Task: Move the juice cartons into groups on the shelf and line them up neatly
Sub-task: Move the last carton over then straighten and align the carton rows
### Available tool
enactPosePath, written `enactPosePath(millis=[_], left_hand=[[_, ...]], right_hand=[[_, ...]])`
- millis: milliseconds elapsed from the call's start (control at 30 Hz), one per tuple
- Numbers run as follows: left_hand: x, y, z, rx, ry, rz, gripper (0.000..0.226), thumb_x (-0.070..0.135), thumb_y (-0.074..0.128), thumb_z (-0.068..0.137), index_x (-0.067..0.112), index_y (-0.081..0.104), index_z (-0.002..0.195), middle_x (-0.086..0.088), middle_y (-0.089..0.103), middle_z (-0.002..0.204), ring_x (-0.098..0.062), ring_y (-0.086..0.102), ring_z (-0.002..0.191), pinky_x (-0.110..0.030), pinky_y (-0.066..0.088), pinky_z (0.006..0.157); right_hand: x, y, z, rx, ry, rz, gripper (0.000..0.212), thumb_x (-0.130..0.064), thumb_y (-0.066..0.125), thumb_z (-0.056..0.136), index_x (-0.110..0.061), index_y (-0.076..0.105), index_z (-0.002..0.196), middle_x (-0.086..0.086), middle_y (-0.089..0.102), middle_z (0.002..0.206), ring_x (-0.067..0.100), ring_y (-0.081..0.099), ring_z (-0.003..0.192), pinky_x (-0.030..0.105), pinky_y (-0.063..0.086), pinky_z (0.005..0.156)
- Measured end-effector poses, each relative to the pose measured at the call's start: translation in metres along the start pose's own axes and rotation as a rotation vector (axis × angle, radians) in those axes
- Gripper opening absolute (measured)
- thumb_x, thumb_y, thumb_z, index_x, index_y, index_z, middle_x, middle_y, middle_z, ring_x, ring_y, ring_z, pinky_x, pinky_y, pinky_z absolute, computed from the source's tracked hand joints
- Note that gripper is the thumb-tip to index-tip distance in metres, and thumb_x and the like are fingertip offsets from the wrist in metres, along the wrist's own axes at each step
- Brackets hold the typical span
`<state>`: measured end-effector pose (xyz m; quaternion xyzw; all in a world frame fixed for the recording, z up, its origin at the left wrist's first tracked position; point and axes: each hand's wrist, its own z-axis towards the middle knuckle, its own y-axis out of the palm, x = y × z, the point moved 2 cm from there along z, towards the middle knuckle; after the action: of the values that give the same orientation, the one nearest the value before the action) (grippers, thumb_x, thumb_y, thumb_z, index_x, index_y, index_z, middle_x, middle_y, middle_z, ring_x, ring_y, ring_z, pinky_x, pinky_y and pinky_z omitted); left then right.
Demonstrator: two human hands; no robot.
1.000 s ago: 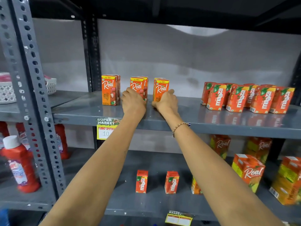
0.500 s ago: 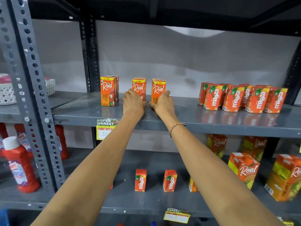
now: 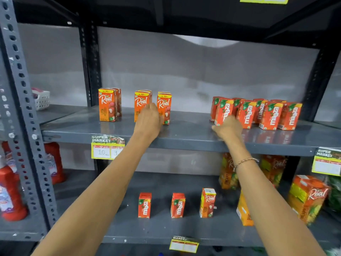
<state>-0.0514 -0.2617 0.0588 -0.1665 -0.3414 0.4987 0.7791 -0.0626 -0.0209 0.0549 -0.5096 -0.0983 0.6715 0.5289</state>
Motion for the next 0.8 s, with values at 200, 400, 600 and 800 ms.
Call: enactPosePath(millis=[200,400,600,800], left_hand=[[0.031,0.028,0.002,-0.141,-0.187,0.211,0.072,0.039,0.058,0.091,-0.006,0.027,0.138,-0.022,0.041,0.139,-0.034,0.040,0.130,-0.039,0.033,0.108],[0.037,0.034,0.011,-0.111,-0.324,0.200,0.082,0.044,0.061,0.088,-0.004,0.021,0.142,-0.023,0.035,0.144,-0.037,0.036,0.135,-0.043,0.034,0.110],[0.034,0.043,0.017,-0.074,-0.389,0.101,0.081,0.038,0.062,0.089,-0.002,0.017,0.144,-0.023,0.035,0.147,-0.040,0.033,0.137,-0.045,0.026,0.115],[0.033,0.047,0.021,-0.106,-0.373,0.149,0.076,0.037,0.058,0.092,-0.003,0.019,0.143,-0.024,0.036,0.146,-0.038,0.035,0.136,-0.043,0.030,0.112]], right_hand=[[0.018,-0.004,0.033,-0.184,-0.001,0.006,0.062,-0.036,0.070,0.077,0.001,0.051,0.123,0.017,0.062,0.121,0.033,0.061,0.109,0.036,0.049,0.091],[0.011,0.007,0.045,-0.146,0.029,0.059,0.079,-0.037,0.070,0.079,0.004,0.030,0.134,0.019,0.055,0.126,0.035,0.059,0.110,0.039,0.048,0.090],[0.012,0.012,0.050,-0.091,0.026,0.046,0.068,-0.025,0.068,0.083,0.003,0.031,0.133,0.021,0.052,0.131,0.038,0.054,0.117,0.041,0.046,0.094],[0.016,0.012,0.048,-0.082,-0.020,0.033,0.066,-0.031,0.067,0.083,0.001,0.036,0.132,0.018,0.053,0.129,0.035,0.056,0.114,0.040,0.047,0.091]])
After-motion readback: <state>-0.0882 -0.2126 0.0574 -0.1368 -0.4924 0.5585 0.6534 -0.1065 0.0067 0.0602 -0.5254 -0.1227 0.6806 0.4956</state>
